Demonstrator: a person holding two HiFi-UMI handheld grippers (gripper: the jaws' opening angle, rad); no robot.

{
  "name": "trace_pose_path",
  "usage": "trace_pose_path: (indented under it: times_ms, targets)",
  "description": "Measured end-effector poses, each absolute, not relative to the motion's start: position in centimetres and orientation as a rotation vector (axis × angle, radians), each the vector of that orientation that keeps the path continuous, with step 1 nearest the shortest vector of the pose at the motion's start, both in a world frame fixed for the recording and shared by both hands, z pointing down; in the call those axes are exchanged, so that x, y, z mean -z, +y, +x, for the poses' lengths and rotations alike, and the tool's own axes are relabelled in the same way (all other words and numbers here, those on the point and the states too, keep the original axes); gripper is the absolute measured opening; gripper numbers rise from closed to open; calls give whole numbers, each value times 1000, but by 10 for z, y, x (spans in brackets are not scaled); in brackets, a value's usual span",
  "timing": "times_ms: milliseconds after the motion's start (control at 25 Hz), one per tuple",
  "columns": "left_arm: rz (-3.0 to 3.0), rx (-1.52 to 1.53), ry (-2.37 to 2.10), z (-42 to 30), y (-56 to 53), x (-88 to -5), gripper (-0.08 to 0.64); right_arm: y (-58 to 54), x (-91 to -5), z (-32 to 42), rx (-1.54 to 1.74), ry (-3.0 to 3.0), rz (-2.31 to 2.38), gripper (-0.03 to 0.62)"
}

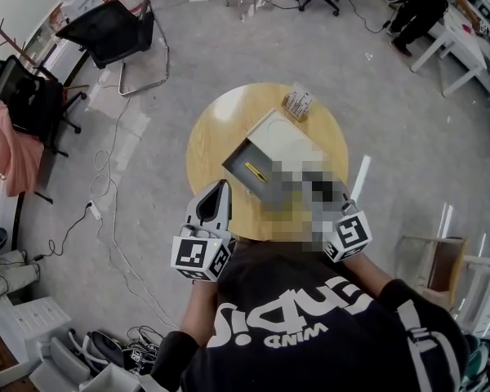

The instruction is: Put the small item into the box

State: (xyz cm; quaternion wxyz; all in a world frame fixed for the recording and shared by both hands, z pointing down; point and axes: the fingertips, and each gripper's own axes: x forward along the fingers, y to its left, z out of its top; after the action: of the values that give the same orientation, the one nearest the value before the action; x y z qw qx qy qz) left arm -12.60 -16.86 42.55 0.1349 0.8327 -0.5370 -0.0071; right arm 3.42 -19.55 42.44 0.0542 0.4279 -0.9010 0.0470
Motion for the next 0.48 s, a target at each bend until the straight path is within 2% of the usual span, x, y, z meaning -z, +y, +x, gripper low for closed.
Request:
trace_pose_path:
  times_ms: [480]
  targets:
    - [2427, 20, -1546, -117, -164, -431, 9, -195, -439, 55, -181, -2729, 1380, 6]
